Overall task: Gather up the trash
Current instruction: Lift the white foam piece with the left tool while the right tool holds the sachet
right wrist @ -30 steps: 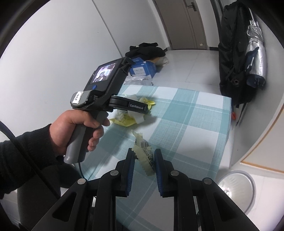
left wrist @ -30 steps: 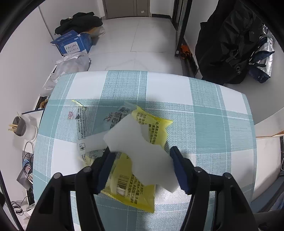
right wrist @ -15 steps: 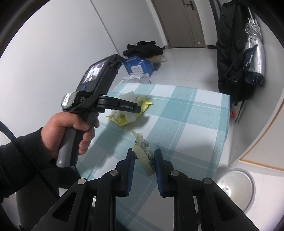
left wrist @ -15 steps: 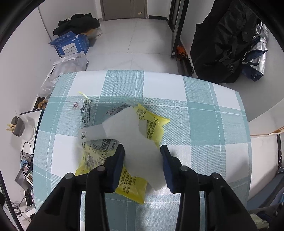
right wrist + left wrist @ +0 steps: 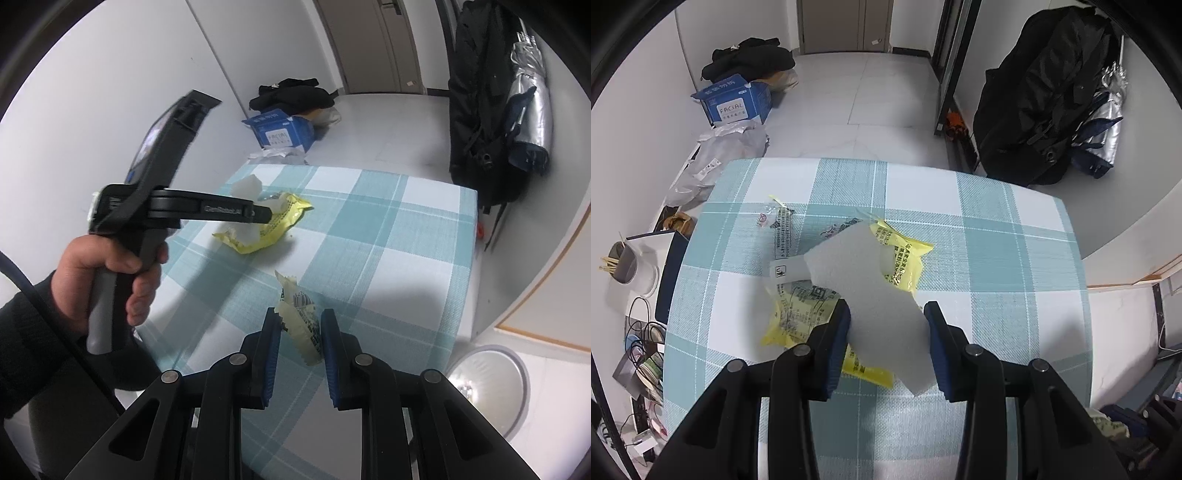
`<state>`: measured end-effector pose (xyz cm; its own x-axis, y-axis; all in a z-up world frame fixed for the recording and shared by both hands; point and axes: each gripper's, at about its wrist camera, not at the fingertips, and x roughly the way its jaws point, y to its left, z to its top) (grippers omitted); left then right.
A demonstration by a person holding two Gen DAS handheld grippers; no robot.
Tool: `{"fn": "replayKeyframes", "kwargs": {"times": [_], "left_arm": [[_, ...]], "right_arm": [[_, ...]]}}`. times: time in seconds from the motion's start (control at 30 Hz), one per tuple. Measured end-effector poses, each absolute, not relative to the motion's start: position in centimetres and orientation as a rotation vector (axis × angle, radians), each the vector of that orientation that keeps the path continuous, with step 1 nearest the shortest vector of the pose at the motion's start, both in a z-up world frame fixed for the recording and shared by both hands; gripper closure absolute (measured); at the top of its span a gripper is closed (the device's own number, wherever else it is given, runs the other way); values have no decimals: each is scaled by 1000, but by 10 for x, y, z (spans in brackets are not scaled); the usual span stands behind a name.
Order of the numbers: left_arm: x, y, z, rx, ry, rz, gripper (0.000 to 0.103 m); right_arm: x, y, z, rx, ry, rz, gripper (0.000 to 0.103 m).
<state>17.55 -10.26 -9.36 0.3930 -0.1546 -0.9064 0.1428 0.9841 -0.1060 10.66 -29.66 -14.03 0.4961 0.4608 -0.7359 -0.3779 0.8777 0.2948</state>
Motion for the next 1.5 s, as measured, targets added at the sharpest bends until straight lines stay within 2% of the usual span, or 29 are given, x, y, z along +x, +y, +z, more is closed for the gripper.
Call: {"fn": "replayKeyframes", "kwargs": {"times": [0.73, 1.5], "left_arm": [[130, -34, -60, -148, 1018, -256, 68], [102, 9, -55, -225, 994, -319, 68]], "right_arm": [[108, -249, -149, 115, 971, 501, 82], [109, -202, -137, 123, 946, 451, 82]]}}
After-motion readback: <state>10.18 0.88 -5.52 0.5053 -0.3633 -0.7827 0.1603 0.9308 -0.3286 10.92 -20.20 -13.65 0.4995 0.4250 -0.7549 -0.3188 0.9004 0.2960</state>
